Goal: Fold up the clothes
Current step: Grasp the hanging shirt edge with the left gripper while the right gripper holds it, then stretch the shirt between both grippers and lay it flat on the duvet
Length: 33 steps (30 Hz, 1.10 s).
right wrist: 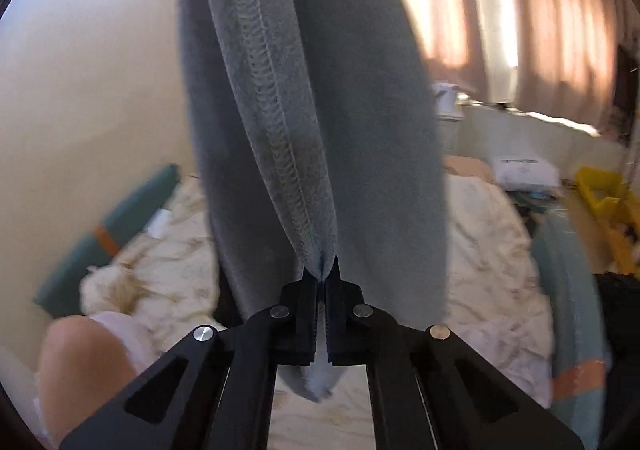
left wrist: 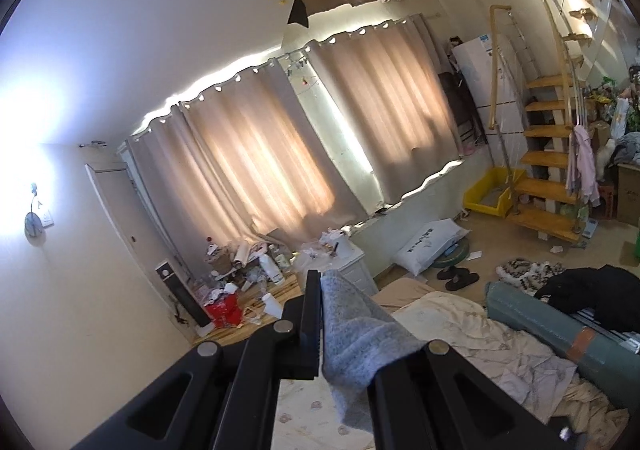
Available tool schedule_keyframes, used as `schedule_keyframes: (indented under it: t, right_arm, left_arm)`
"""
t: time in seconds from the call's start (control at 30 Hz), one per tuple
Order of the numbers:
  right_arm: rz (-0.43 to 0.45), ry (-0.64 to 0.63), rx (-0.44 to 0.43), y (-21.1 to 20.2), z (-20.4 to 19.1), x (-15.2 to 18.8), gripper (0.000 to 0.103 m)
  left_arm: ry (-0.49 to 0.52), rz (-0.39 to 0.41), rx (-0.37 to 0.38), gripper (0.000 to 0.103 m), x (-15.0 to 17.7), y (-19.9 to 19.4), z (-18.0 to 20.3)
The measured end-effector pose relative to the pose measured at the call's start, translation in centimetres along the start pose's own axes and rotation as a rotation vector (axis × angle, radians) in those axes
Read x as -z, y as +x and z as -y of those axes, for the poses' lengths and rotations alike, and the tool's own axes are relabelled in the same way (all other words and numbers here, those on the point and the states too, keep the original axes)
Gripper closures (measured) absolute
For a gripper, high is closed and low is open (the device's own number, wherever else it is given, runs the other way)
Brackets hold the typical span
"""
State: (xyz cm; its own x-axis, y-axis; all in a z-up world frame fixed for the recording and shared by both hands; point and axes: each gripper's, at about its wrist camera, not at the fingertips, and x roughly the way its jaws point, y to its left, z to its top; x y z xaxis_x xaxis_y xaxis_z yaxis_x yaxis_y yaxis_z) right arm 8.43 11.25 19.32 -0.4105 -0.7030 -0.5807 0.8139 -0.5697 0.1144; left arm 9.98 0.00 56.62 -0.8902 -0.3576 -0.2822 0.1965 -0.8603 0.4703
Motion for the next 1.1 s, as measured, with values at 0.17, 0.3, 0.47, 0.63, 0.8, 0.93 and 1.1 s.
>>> schedule_keyframes:
  t: [0.17, 0.3, 0.47, 0.63, 0.8, 0.93, 1.1]
  right_arm:
    - [0.063, 0.052, 0.158, -3.6, 4.0, -2.2, 0.101]
    - [0.143, 0.055, 0.317, -8.3, 7.8, -7.8, 0.101]
    - [0.206, 0.008, 0.447, -14.8, 10.4, -17.1, 0.101]
    - [0.25, -0.049, 0.512, -18.8, 8.3, -23.7, 0.101]
    - [0.253, -0.107, 0.608, -19.7, 6.1, -29.4, 0.101]
    - [0.21, -0.127, 0.664, -17.1, 6.5, -32.1, 0.101]
    - [0.164, -0.121, 0.709, -13.6, 8.8, -33.8, 0.101]
  left_arm:
    - [0.004, -0.036, -0.072, 0.102, 2.4, 2.0, -2.7]
    - [-0.048, -0.085, -0.08, 0.102, 5.0, 3.7, -5.9]
    - [-0.069, -0.119, -0.117, 0.102, 7.8, 4.9, -8.8]
    - [-0.022, -0.143, -0.196, 0.101, 9.9, 6.2, -10.6]
    - [-0.051, -0.159, -0.193, 0.101, 11.4, 7.1, -12.6]
    - [-0.052, -0.167, -0.098, 0.101, 13.0, 7.1, -11.2]
    - [0.02, -0.189, 0.027, 0.101, 14.9, 7.4, -6.8]
